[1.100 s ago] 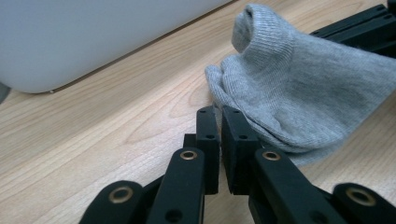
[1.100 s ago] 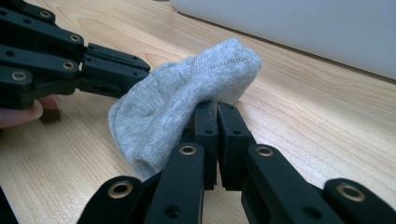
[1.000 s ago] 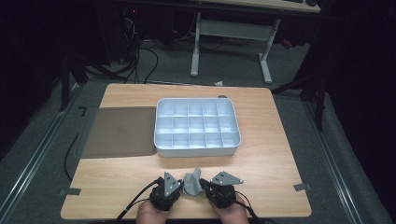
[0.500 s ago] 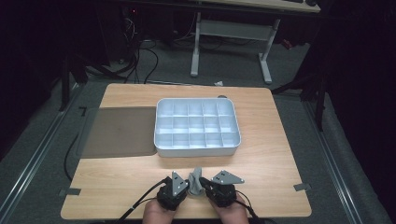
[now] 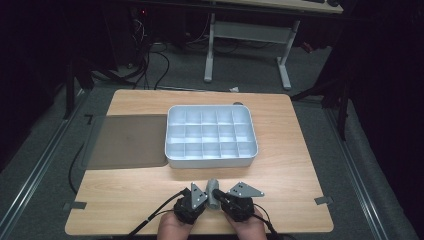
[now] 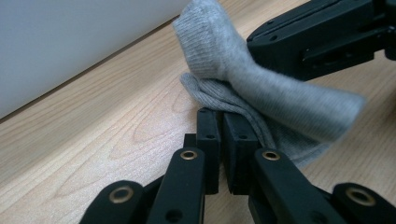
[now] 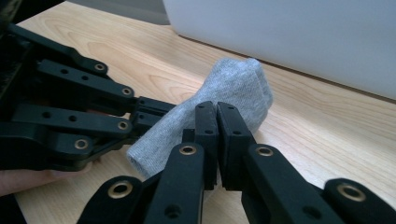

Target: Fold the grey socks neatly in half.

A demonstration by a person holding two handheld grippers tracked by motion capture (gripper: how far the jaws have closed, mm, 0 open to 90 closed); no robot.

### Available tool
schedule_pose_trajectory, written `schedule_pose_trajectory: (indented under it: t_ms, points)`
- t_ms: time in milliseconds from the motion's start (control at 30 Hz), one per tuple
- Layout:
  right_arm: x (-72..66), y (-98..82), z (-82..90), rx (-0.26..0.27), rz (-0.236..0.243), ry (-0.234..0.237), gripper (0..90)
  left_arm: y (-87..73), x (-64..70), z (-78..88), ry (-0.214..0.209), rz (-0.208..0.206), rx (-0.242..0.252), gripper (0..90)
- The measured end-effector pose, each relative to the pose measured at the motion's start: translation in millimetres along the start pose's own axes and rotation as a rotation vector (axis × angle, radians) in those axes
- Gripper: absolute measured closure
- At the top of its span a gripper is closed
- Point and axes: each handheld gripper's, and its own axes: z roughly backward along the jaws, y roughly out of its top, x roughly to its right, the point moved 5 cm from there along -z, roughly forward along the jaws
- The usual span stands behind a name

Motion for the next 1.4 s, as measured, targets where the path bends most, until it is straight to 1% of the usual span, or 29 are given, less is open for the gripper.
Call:
schedule_pose_trajectory:
  t_ms: [200, 367, 467, 533, 600, 667, 700, 733, 767, 800, 867, 933, 967, 1067, 1167, 1200, 1400]
  points:
    - [-3.8, -2.5, -4.5, -0.010, 0.017, 0.014, 90.0, -1.0, 0.9, -0.6, 0.010, -0.023, -0.009, 87.4]
    - [-4.2, -5.4, -7.9, -0.019, 0.023, 0.008, 90.0, -1.3, 0.3, -0.1, 0.010, -0.027, -0.012, 87.8]
    - [-3.6, -6.9, -9.5, -0.024, 0.023, 0.007, 90.0, -1.6, -1.0, 0.4, 0.007, -0.020, -0.012, 87.1]
    - [-3.8, -7.4, -9.8, -0.025, 0.033, 0.003, 90.0, -2.0, -1.8, 0.8, 0.006, -0.018, -0.014, 86.5]
    - [-3.9, -7.9, -10.1, -0.025, 0.039, 0.000, 90.0, -2.5, -3.0, 1.3, 0.001, -0.011, -0.010, 85.6]
    - [-3.5, -8.3, -10.5, -0.027, 0.034, 0.004, 90.0, -3.5, -4.8, 2.4, 0.001, -0.004, -0.010, 83.7]
    - [-3.3, -8.2, -10.6, -0.027, 0.033, 0.005, 90.0, -4.4, -6.7, 3.9, -0.001, 0.007, -0.006, 83.7]
    - [-3.1, -8.3, -10.8, -0.028, 0.034, 0.006, 90.0, -4.6, -7.9, 5.1, -0.001, 0.013, -0.001, 83.5]
    - [-3.4, -8.4, -10.8, -0.029, 0.035, 0.006, 90.0, -3.9, -10.3, 8.6, 0.003, 0.028, 0.015, 83.6]
    - [-3.4, -8.4, -10.8, -0.029, 0.035, 0.006, 90.0, -3.9, -10.3, 8.6, 0.003, 0.028, 0.015, 83.9]
    - [-3.4, -8.5, -10.9, -0.031, 0.035, 0.007, 90.0, -0.9, -13.3, 14.6, 0.006, 0.046, 0.048, 84.4]
    - [-3.2, -8.5, -11.0, -0.031, 0.030, 0.009, 90.0, 3.5, -13.7, 20.3, -0.012, 0.067, 0.093, 86.2]
    - [-2.8, -8.5, -11.1, -0.031, 0.032, 0.012, 90.0, 6.3, -12.5, 23.2, -0.030, 0.079, 0.120, 87.1]
    - [-2.5, -8.5, -11.3, -0.030, 0.025, 0.018, 90.0, 11.4, -8.7, 26.6, -0.054, 0.093, 0.167, 89.1]
    - [-2.8, -8.7, -11.1, -0.031, 0.023, 0.016, 90.0, 13.6, -4.3, 25.7, -0.062, 0.090, 0.183, 89.7]
    - [-2.8, -8.8, -11.1, -0.030, 0.022, 0.017, 90.0, 13.6, -3.7, 25.2, -0.067, 0.092, 0.181, 89.8]
    - [-2.2, -8.9, -11.0, -0.030, 0.017, 0.021, 90.0, 13.3, -0.1, 21.6, -0.066, 0.095, 0.184, 89.8]
